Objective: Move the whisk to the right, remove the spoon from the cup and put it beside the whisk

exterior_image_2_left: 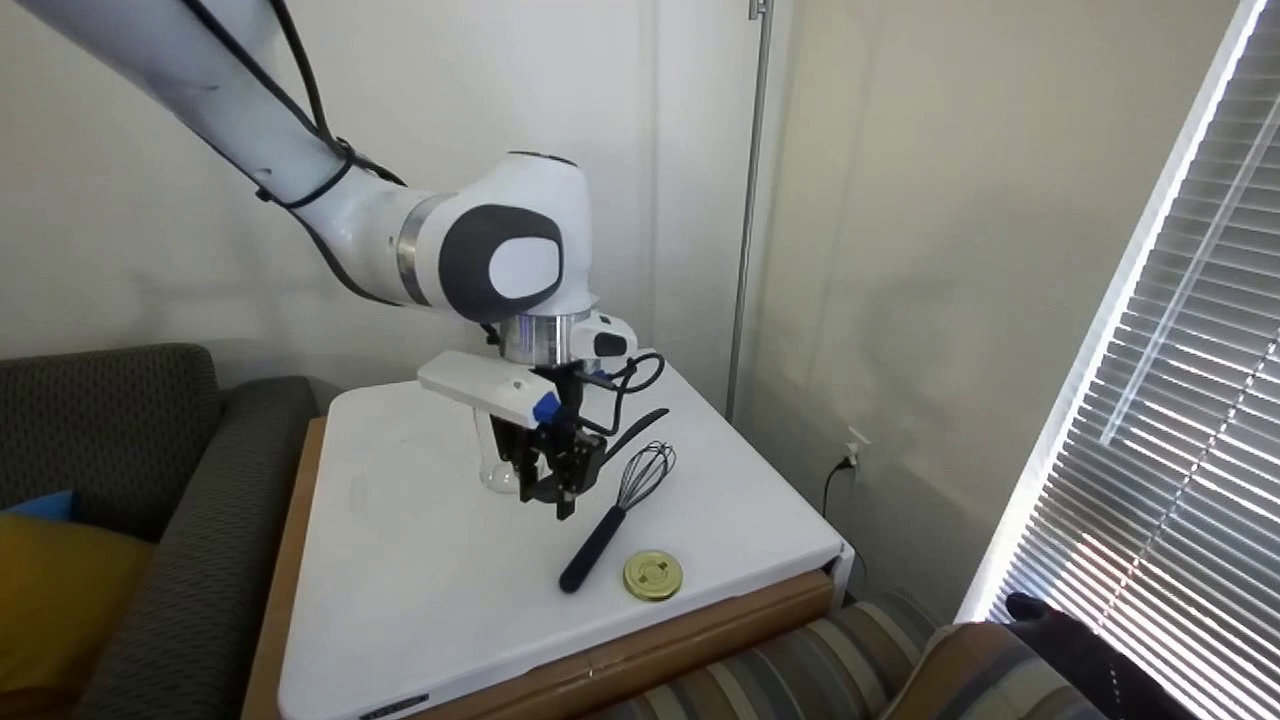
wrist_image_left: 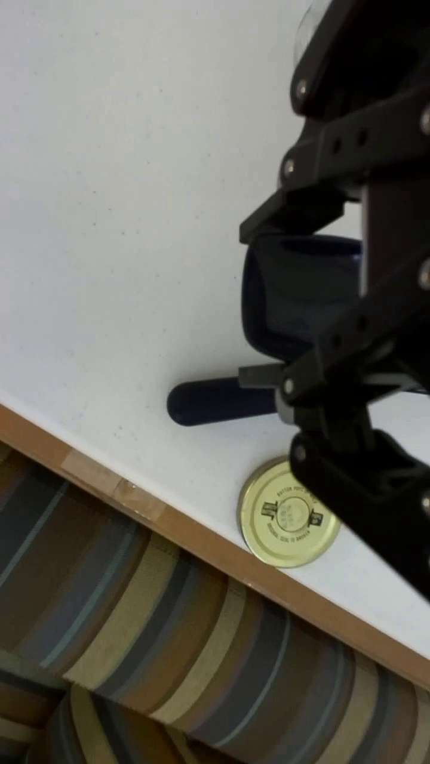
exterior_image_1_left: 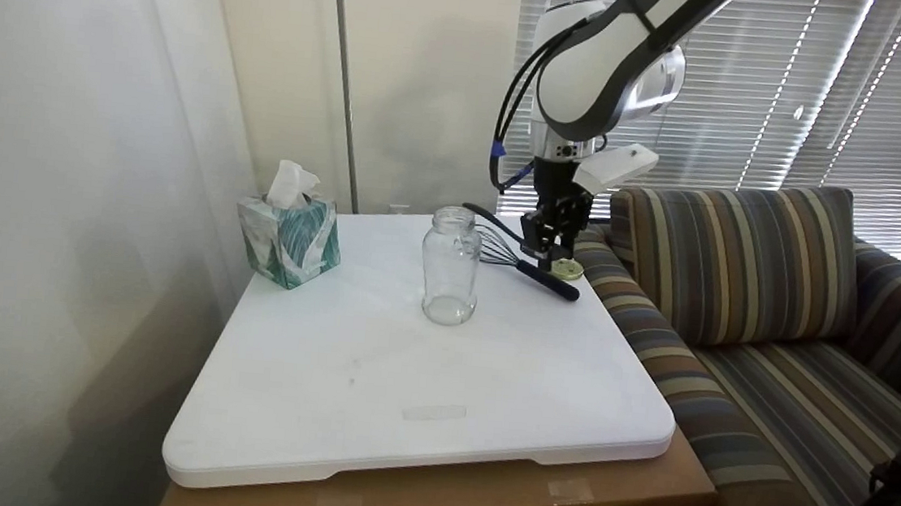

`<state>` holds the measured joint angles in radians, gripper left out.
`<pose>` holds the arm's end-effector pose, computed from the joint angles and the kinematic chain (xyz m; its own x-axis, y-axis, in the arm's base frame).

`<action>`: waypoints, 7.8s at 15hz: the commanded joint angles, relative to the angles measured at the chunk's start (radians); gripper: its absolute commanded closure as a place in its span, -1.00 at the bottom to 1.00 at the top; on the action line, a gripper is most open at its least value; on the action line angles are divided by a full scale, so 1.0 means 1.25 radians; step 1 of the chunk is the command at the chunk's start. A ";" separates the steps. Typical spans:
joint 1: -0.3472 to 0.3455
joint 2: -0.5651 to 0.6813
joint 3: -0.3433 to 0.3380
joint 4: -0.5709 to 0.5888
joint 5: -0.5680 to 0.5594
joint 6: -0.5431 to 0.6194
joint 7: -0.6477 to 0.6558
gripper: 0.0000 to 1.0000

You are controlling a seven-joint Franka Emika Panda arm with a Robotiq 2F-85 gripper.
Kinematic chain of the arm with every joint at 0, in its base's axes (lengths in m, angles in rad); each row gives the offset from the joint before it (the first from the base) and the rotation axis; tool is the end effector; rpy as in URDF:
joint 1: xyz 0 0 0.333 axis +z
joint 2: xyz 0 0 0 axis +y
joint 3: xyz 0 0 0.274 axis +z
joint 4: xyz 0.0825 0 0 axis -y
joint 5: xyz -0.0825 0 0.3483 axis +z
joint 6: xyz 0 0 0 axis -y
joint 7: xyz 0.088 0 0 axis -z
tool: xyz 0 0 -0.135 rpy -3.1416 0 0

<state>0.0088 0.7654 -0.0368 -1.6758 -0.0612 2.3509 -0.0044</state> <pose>0.6122 -0.0184 0.1183 0.9954 0.0274 -0.0920 0.0334 -0.9974 0.0645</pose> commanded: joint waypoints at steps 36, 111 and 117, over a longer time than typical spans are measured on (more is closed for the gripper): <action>-0.066 -0.192 0.053 0.039 -0.237 -0.205 -1.001 -0.04; -0.692 0.470 0.961 0.145 -1.024 -0.081 -2.084 0.46; -0.678 0.528 0.998 0.166 -1.065 -0.165 -2.084 0.46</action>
<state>-0.8281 1.3763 1.1626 -1.4783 -1.3501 2.2116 -2.5964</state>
